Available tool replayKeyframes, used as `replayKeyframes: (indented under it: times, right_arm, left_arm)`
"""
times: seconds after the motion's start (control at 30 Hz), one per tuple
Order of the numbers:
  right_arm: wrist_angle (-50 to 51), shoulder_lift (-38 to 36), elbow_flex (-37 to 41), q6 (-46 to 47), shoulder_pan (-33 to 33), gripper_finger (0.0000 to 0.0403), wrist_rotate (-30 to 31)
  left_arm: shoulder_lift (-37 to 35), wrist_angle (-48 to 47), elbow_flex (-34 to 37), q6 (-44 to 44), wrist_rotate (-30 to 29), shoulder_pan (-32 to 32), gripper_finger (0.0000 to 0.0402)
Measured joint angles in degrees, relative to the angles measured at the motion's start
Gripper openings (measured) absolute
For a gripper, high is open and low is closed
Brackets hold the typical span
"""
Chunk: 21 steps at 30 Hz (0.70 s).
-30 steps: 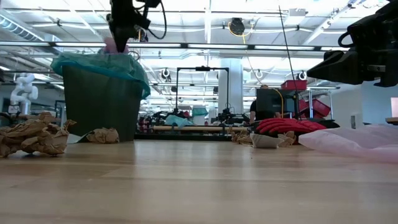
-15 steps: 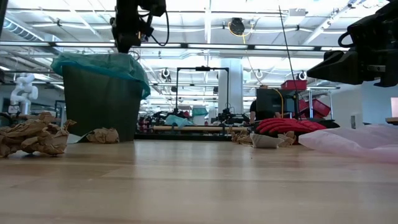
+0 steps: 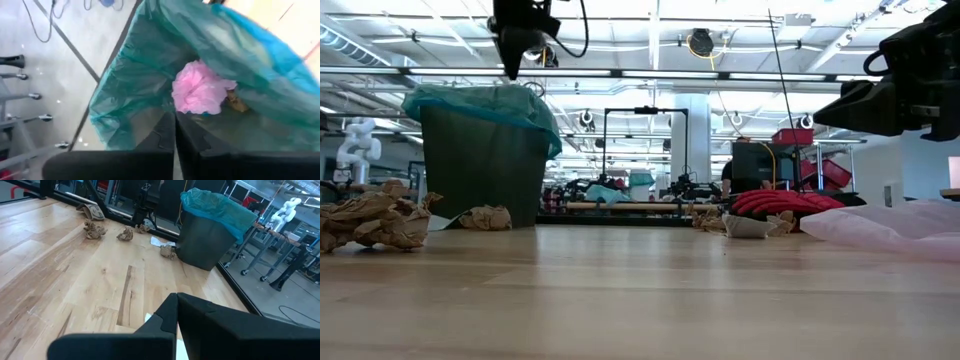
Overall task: Place trash/remove bag and relplace
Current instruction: Adjust the black trash bin on the top of the table
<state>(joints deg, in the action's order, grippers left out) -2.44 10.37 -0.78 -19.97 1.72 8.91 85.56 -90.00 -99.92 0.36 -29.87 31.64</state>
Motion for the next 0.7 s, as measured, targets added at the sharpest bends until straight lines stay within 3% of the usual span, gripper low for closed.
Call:
replayKeyframes:
  times: [0.23,0.47,0.7]
  right_arm:
    - [-0.85,0.00,-0.02,-0.49,0.00,0.0000,0.00]
    - [-0.85,0.00,-0.02,-0.50,0.02,0.0000,0.00]
    - [-0.84,0.00,0.00,-0.48,0.02,0.0000,0.00]
  left_arm:
    - [-0.96,-0.01,0.00,-4.35,18.00,-5.00,0.0002]
    - [0.69,0.00,0.00,-6.75,20.33,-11.32,0.0001]
    - [1.93,0.06,3.01,-9.11,17.59,-12.27,0.0001]
